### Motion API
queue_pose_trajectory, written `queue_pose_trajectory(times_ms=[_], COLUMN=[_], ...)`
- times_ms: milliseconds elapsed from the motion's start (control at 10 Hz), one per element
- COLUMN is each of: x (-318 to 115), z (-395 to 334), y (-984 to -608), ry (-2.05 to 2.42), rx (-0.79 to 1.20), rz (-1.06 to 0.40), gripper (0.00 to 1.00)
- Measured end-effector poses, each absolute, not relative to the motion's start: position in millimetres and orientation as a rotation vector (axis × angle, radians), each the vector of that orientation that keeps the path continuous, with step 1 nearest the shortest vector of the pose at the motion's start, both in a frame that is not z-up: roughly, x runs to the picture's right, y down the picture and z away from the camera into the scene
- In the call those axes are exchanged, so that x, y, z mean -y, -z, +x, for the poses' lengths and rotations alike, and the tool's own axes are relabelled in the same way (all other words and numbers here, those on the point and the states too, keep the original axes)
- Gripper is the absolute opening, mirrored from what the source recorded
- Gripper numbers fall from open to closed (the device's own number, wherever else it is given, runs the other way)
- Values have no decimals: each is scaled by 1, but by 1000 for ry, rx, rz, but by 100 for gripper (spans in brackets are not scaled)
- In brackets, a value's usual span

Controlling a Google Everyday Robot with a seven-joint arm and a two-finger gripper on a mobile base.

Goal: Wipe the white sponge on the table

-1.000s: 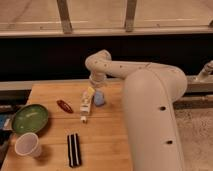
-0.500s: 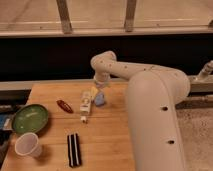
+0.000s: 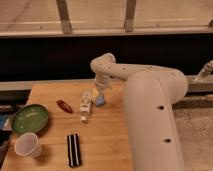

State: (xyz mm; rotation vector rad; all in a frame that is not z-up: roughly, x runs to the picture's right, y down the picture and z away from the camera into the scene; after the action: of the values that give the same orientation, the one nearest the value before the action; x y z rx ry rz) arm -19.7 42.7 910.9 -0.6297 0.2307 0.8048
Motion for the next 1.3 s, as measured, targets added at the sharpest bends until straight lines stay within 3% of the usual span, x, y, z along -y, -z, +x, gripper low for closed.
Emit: queue_pose_trajectory(times_ms=[800, 1300], x=[-59, -61], z=[3, -15], y=[-959, -965], ry=[-885, -880], rx=[-295, -271], rz=[-647, -684], gripper=[80, 80])
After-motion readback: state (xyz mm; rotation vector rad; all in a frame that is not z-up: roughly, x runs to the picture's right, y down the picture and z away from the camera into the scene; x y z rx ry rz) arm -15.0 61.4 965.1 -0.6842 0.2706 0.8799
